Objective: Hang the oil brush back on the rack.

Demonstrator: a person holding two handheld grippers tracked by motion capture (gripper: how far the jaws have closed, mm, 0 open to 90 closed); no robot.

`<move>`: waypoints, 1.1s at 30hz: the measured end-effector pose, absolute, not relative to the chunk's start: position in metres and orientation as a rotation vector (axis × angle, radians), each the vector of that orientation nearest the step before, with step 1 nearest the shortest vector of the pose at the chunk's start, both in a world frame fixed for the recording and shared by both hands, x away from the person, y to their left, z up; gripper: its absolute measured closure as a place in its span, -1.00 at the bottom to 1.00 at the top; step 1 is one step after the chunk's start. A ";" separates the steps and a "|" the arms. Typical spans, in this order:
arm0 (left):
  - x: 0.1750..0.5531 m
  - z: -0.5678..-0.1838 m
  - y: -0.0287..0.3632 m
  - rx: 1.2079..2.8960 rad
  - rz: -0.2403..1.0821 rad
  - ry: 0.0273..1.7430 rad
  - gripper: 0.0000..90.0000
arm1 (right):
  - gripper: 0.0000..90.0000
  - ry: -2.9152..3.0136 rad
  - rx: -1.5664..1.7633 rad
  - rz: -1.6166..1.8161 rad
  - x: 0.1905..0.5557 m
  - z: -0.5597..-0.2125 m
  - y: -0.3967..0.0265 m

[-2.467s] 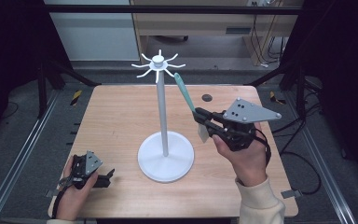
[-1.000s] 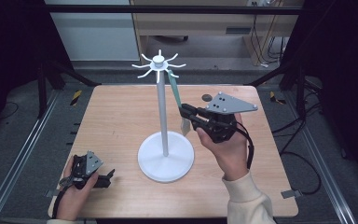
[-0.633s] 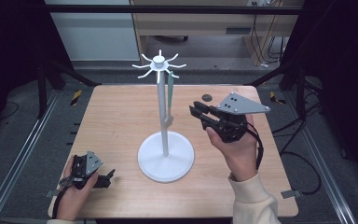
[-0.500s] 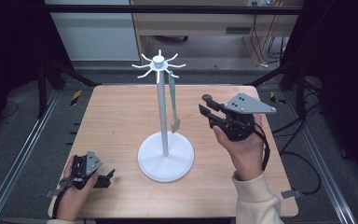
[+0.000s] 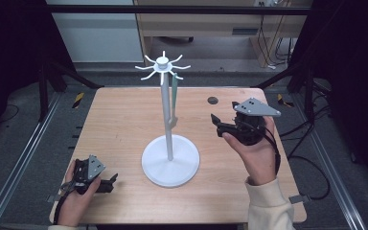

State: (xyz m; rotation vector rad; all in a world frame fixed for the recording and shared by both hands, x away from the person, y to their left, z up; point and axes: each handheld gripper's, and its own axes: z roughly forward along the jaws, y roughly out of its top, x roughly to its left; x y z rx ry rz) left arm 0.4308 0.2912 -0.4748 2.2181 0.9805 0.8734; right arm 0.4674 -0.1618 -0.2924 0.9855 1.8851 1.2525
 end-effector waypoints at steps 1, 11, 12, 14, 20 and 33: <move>0.431 -0.475 0.291 2.220 0.873 0.979 -0.95 | -0.54 1.879 0.977 1.246 0.468 -0.293 -0.162; 0.431 -0.475 0.292 2.220 0.873 0.981 -0.95 | -0.81 1.900 0.983 1.261 0.473 -0.313 -0.171; 0.431 -0.475 0.291 2.219 0.874 0.982 -0.95 | -0.81 1.902 0.994 1.265 0.474 -0.317 -0.173; 0.431 -0.475 0.291 2.220 0.873 0.982 -0.95 | -0.81 1.905 1.007 1.266 0.475 -0.324 -0.176; 0.431 -0.475 0.291 2.220 0.875 0.981 -0.95 | -0.75 1.910 1.032 1.205 0.479 -0.344 -0.185; 0.431 -0.475 0.291 2.219 0.876 0.981 -0.95 | -0.71 1.941 1.145 1.133 0.481 -0.395 -0.204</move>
